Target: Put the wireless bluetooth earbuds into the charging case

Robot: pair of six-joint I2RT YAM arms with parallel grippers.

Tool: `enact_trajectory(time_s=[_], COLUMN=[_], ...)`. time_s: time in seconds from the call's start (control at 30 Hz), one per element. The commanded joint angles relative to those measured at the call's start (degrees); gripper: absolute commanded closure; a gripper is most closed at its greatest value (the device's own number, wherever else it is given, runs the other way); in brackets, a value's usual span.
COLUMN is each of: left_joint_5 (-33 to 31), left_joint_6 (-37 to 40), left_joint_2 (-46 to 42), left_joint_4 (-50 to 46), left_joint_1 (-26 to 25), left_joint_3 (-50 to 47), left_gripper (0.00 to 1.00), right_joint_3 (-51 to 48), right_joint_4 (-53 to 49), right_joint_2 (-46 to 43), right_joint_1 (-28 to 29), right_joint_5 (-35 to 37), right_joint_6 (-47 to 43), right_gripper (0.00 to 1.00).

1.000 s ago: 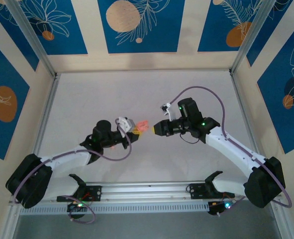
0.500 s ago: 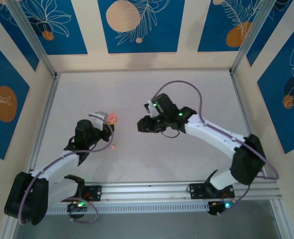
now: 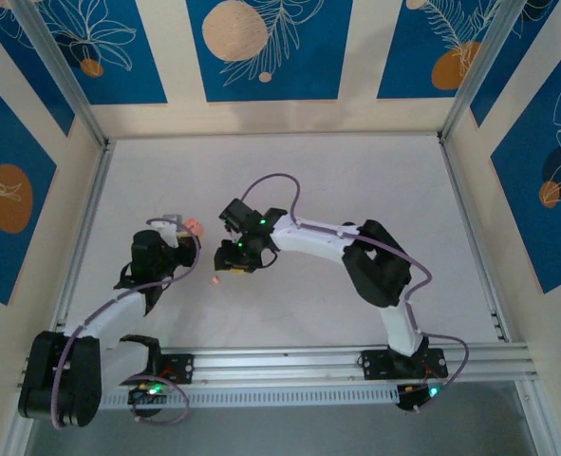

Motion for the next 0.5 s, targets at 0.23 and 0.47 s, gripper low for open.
enact_trajectory(time_s=[0.23, 0.47], left_joint_5=[1.5, 1.5], left_joint_6=[-2.1, -2.1], left_joint_2=[0.0, -1.1], left_joint_4=[4.0, 4.8], left_joint_1=[2.2, 2.3], left_joint_3=[-0.8, -1.3], left_gripper=[0.87, 0.87], right_joint_3=[5.7, 7.4], right_joint_4=[-0.2, -0.6], right_joint_2=[7.6, 10.4], right_joint_1=[0.9, 0.9], right_joint_5=[-5.0, -5.3], right_joint_6=[2.6, 2.5], right_gripper=[0.56, 0.58])
